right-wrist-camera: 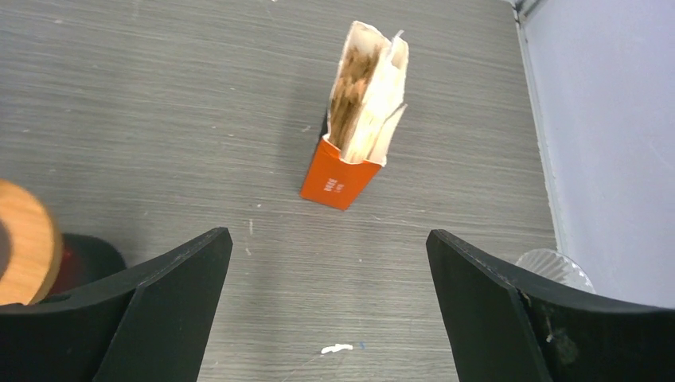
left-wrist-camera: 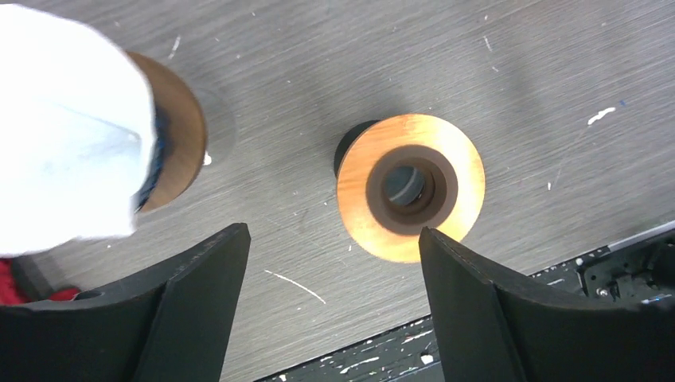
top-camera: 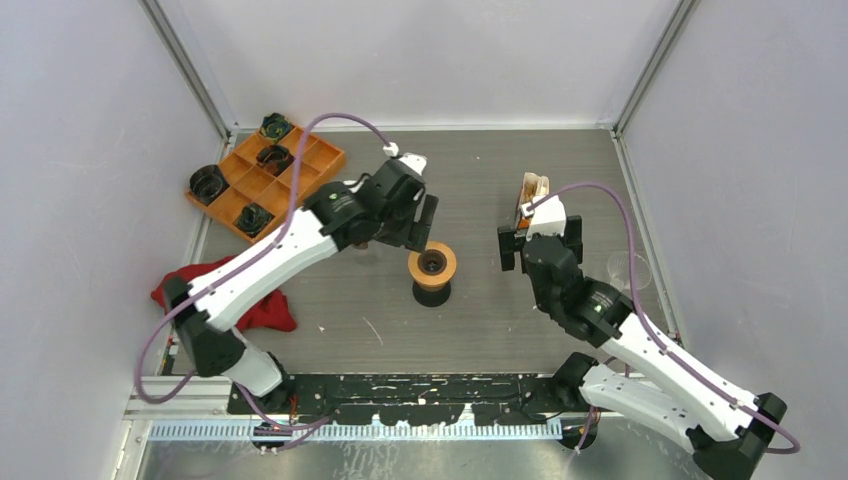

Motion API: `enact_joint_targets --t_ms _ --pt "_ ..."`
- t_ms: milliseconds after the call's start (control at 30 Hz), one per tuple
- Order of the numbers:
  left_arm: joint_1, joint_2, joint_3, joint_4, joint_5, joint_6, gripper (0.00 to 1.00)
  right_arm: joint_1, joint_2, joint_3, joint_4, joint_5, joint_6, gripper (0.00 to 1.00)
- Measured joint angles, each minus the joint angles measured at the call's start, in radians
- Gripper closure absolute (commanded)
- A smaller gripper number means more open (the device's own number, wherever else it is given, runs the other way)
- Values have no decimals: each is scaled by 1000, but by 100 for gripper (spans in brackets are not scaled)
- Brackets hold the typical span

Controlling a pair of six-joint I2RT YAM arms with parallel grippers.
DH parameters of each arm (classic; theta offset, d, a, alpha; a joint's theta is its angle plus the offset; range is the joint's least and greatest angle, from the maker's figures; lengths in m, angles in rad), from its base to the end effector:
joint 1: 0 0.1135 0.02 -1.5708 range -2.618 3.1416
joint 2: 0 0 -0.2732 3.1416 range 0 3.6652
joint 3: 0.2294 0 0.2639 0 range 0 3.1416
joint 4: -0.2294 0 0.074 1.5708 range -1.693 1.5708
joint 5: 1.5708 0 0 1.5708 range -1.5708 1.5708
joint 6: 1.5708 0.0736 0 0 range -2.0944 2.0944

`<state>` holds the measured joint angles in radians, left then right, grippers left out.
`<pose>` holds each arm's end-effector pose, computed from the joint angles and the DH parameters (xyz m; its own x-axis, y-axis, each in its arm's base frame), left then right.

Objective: Place the coffee filter in the dripper
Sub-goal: Place the connecting ring on the coffee server.

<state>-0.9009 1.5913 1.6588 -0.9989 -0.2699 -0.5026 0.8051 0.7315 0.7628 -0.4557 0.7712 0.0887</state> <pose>0.2417 -0.2735 0.3475 -0.7530 0.2029 -0.6260 0.3355 0.9367 -0.0999 0.1667 0.0994 0.3118 -0.2911 -0.2111 -0.9331 -0.0512 0.9774 -0.2051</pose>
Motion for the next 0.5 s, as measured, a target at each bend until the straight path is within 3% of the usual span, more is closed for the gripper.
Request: enact_joint_targets --t_ms 200,500 --pt "20 -179 -58 3 -39 52 1 -140 91 37 -46 -43 37 0" --pt "67 -462 -249 61 -170 149 1 -320 151 56 -114 -93 121 0"
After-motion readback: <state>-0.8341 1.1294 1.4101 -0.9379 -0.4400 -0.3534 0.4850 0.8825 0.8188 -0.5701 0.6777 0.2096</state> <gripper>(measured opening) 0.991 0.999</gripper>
